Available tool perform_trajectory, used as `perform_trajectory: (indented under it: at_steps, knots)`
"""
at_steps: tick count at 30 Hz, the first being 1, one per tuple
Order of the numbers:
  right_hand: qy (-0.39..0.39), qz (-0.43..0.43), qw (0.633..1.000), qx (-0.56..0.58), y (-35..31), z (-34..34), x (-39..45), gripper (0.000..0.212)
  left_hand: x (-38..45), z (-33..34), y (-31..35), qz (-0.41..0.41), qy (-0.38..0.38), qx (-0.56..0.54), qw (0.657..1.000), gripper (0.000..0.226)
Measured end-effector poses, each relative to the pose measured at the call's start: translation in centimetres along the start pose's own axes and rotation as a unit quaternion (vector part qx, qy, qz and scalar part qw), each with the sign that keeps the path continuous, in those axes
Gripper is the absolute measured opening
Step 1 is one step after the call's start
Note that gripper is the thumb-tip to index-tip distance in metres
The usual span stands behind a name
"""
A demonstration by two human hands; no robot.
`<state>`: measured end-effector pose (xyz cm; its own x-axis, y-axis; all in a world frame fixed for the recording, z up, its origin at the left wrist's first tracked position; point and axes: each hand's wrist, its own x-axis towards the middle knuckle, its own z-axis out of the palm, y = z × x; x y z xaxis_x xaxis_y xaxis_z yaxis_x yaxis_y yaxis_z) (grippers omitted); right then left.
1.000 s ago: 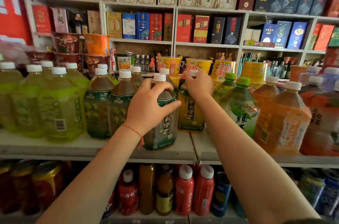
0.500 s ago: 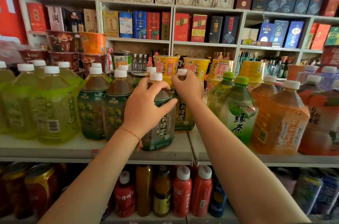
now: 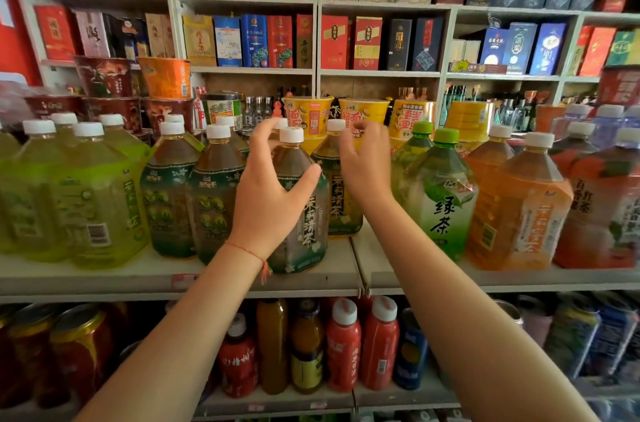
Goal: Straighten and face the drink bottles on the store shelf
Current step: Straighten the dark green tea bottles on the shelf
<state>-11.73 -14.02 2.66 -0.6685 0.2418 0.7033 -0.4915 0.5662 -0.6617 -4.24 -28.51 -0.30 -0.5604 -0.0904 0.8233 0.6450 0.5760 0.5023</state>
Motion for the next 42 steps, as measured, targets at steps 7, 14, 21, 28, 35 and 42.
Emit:
perform_trajectory:
  at_steps: [7,14,21,28,35,42]
  knots:
    - [-0.113,0.040,0.978,0.169,-1.4,-2.3,-5.5,0.017,-1.2,1.5,0.2,-0.191,0.028,-0.133,0.972,0.055]
    - [-0.110,0.047,0.979,0.163,-0.1,-2.8,-6.1,0.032,-1.1,4.4,1.1,-0.218,-0.020,-0.218,0.951,0.046]
    - [-0.003,0.015,0.993,0.116,1.1,-3.1,-5.8,0.033,-3.3,6.7,2.1,-0.271,-0.017,-0.182,0.945,0.103]
    - [0.022,0.007,0.996,0.089,1.4,-2.6,-5.3,0.025,-2.7,6.7,2.0,-0.301,-0.079,-0.206,0.928,0.064]
    - [0.037,-0.001,0.997,0.069,1.5,-1.9,-5.1,0.037,-2.4,6.1,2.0,-0.312,-0.083,-0.218,0.921,0.065]
    - [0.099,-0.084,0.992,-0.001,0.5,-1.2,-6.0,0.044,-2.9,3.6,3.3,-0.209,-0.102,-0.134,0.963,0.055]
